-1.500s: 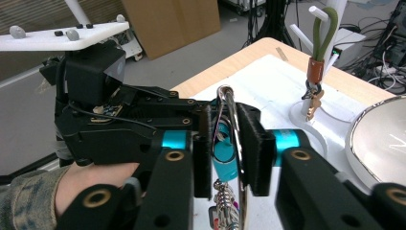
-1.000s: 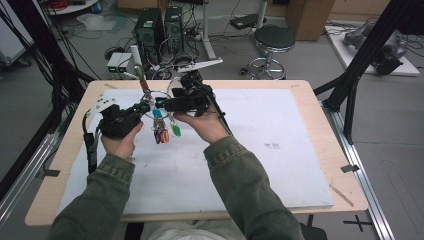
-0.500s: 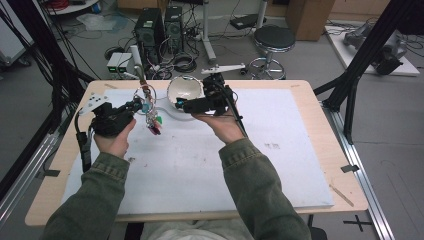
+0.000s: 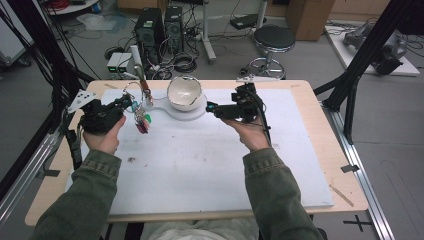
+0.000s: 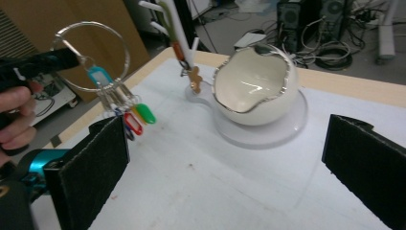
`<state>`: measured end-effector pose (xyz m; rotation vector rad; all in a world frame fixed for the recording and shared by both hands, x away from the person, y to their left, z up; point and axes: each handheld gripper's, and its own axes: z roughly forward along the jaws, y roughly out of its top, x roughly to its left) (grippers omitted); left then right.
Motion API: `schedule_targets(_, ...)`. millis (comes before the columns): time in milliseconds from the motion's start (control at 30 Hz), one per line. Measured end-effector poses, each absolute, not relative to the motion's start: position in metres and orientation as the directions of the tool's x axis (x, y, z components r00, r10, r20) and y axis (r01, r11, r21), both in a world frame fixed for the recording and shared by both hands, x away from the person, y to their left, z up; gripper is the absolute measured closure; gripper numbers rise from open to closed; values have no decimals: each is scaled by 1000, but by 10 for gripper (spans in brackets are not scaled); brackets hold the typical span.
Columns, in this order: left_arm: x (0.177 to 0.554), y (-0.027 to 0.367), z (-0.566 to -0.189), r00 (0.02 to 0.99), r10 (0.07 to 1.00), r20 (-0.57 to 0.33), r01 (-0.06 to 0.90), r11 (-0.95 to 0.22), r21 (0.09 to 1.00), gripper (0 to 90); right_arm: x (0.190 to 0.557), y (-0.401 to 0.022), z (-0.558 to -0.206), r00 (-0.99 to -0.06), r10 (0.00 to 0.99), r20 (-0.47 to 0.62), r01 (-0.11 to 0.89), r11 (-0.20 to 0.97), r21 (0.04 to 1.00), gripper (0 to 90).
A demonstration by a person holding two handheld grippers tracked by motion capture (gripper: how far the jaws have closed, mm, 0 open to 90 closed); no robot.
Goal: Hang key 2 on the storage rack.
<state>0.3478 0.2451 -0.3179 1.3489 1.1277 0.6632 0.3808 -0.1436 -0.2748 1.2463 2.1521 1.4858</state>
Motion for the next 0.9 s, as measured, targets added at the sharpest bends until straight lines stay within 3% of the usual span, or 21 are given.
schedule_targets(600, 354, 258, -308, 326, 924, -202, 220, 134, 966, 868, 366, -228, -309, -453, 848, 276, 502, -13, 865, 14)
schedule_targets(900, 362, 267, -311, 293, 936, -193, 232, 126, 964, 869, 358, -252, -320, -400, 881, 254, 499, -22, 866, 14)
